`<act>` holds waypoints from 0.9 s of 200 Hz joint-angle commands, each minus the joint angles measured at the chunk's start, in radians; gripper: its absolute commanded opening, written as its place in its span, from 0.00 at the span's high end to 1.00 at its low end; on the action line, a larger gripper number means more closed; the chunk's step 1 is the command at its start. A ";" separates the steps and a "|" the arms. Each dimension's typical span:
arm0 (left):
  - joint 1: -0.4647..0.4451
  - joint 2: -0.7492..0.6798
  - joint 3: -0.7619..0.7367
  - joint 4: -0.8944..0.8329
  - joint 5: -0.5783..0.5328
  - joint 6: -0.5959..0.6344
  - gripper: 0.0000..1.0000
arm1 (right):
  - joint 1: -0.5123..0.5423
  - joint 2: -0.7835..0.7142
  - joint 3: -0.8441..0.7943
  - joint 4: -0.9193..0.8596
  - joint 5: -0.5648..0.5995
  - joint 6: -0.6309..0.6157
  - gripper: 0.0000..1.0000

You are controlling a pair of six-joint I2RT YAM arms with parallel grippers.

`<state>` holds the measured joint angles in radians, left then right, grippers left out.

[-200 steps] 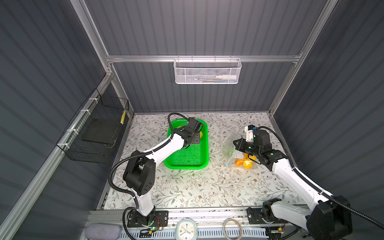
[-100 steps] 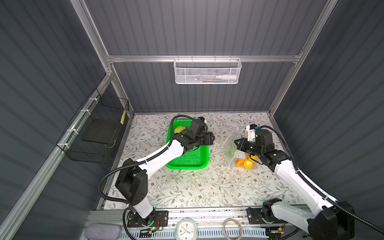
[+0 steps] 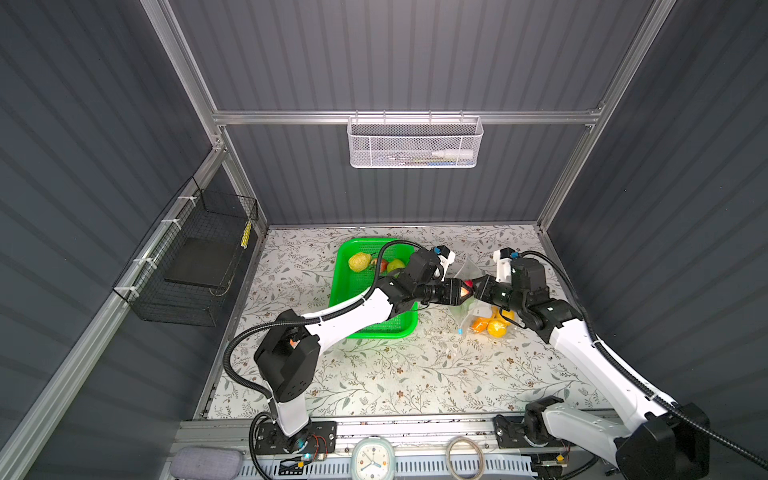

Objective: Place the food in the zip-top bag and seal the zipper
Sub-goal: 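Lift the red fruit and carry it to the bag mouth, then lower the red fruit into the bag and open the left gripper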

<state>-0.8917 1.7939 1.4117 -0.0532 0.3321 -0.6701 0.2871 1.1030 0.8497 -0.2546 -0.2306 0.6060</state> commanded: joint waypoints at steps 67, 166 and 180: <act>-0.003 0.046 0.035 -0.074 -0.077 -0.015 0.45 | 0.001 -0.044 0.017 0.024 -0.027 0.033 1.00; -0.006 0.125 0.138 -0.256 -0.154 0.031 0.42 | 0.004 -0.056 -0.015 0.067 -0.053 0.055 1.00; -0.006 0.132 0.152 -0.278 -0.165 0.039 0.41 | 0.005 -0.048 -0.020 0.076 -0.058 0.060 1.00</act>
<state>-0.8917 1.9060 1.5154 -0.2546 0.2012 -0.6632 0.2886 1.0546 0.8429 -0.2146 -0.2672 0.6548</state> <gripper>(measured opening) 0.605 0.043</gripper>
